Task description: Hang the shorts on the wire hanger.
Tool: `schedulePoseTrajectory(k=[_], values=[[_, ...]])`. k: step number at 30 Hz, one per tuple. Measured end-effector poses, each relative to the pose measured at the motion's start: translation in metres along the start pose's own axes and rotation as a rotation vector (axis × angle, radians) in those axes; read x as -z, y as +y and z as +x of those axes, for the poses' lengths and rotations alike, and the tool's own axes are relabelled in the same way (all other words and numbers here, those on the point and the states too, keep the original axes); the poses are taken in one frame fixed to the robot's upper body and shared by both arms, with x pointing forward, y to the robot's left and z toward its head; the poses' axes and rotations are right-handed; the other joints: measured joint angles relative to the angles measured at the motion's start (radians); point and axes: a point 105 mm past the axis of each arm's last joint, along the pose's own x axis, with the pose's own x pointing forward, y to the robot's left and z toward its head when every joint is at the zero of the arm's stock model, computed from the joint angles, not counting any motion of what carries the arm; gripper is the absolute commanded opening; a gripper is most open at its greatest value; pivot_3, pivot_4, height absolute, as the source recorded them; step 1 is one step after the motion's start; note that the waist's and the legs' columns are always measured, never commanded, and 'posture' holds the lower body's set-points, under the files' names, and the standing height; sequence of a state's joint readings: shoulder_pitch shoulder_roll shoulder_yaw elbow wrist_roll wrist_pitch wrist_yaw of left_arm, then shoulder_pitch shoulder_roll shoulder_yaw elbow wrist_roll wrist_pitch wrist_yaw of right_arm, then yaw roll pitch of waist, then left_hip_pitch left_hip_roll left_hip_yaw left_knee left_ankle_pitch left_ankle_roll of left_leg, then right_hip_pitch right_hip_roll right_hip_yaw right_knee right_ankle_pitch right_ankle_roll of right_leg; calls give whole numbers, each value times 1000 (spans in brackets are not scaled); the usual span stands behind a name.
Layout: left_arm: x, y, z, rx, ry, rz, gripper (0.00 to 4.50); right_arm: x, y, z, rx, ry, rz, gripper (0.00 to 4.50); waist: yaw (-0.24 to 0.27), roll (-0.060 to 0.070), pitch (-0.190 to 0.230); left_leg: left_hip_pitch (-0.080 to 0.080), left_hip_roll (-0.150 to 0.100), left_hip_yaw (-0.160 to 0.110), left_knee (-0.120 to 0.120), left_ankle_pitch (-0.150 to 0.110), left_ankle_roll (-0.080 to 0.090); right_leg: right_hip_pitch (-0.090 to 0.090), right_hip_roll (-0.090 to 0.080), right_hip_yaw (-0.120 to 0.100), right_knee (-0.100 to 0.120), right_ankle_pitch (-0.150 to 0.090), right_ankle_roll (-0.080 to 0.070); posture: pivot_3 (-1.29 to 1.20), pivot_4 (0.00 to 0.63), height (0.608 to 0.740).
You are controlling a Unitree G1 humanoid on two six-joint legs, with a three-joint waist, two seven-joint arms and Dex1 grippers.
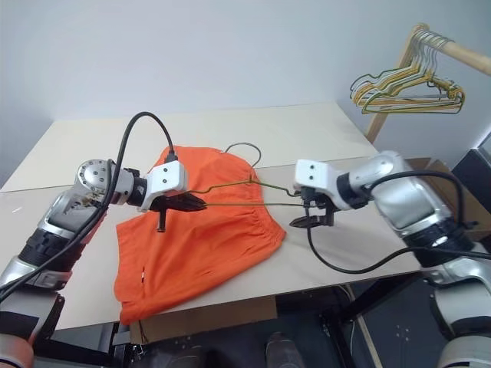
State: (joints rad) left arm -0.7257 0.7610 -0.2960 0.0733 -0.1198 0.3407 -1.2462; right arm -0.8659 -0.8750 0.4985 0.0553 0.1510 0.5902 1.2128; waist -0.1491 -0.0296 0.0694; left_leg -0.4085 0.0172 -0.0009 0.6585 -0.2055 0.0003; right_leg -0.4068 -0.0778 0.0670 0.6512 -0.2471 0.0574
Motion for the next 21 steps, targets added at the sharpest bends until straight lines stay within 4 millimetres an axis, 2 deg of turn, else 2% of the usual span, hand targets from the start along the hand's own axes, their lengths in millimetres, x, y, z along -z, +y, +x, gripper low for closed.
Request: schedulePoseTrajectory(k=[3,6,10,17,21], values=[[0,-1,-1,2,0,4,0,-7,-10,2,28,12,20,4462,5,0,0,-2,-1,0,3,0,0,-2,-1,0,4,0,0,-78,1,740],[1,-4,-1,4,-1,3,0,-8,-12,6,27,17,39,3872,14,0,0,-2,-1,0,3,0,0,-1,-1,0,4,0,0,-74,1,740],[1,-4,-2,3,-1,4,0,-7,-11,8,15,22,48,2504,29,0,0,-1,-1,0,3,0,0,-1,-1,-1,5,0,0,-74,0,740],[0,-1,-5,-18,0,6,0,-8,-6,9,-6,21,40,15,27,0,0,-1,-1,0,3,0,0,-1,-1,-1,5,0,0,-77,0,740],[1,-1,-7,-20,-9,18,0,-9,1,9,-25,2,33,15,29,0,0,-1,-1,0,3,0,0,-1,-1,-1,5,0,0,-80,0,740]])
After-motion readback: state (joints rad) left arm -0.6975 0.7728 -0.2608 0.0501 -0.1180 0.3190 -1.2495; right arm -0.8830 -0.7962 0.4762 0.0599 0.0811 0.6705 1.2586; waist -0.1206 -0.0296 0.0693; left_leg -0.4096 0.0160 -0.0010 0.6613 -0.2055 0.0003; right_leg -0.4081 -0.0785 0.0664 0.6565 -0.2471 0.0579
